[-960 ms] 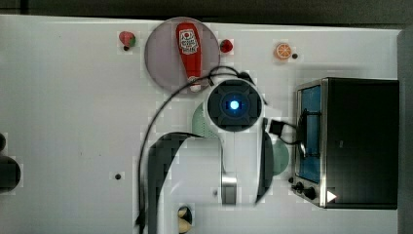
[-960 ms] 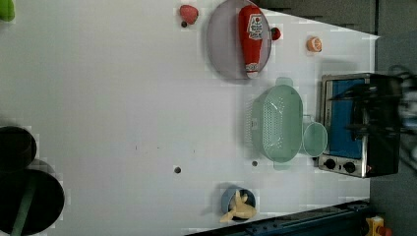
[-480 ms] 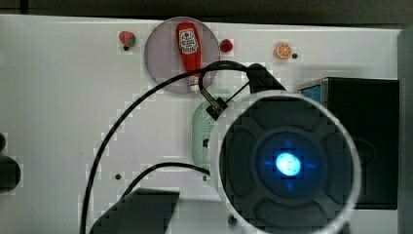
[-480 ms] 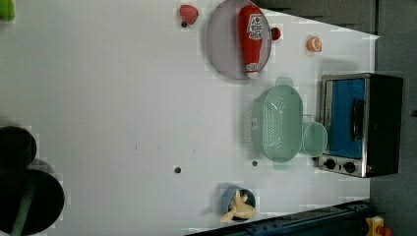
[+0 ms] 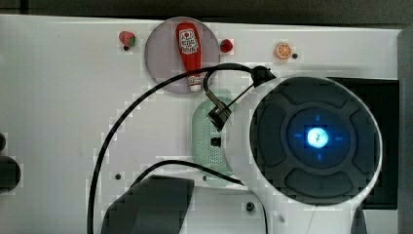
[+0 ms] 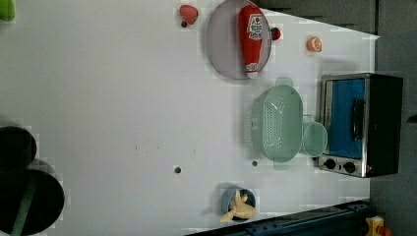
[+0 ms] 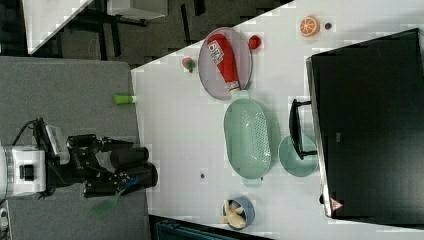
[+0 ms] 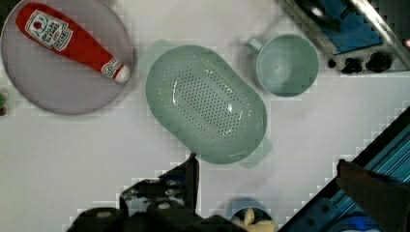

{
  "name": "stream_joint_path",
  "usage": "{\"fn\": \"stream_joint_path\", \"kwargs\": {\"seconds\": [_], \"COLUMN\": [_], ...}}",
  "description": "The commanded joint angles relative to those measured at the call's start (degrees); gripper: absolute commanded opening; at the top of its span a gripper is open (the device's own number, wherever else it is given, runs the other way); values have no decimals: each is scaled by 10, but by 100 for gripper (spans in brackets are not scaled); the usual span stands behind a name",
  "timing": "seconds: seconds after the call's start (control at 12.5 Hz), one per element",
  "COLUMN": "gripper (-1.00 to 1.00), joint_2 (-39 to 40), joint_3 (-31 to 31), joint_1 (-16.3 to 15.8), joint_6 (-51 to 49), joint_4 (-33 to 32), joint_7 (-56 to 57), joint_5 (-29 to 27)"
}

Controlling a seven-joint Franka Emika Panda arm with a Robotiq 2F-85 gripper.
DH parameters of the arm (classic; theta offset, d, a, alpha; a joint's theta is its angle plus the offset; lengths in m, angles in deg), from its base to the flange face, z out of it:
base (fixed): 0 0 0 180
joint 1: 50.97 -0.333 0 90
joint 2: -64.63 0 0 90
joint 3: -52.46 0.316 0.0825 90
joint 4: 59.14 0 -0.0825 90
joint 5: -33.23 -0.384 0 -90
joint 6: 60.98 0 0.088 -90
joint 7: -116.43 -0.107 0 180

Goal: Drag strainer left to right.

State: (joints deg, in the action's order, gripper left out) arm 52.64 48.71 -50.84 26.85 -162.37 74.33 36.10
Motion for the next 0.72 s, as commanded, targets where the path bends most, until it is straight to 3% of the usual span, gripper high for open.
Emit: {"fn": "stream_joint_path", "kwargs": {"seconds": [0.08,0.72], "gripper": [100,100], "joint_2": [5,16], "joint_3": [-11,-11], "joint_1": [-8,-8], "joint_6": [4,4], "joint_4": [-8,-8], "joint_7": [35,35], "joint_5": [7,7]}}
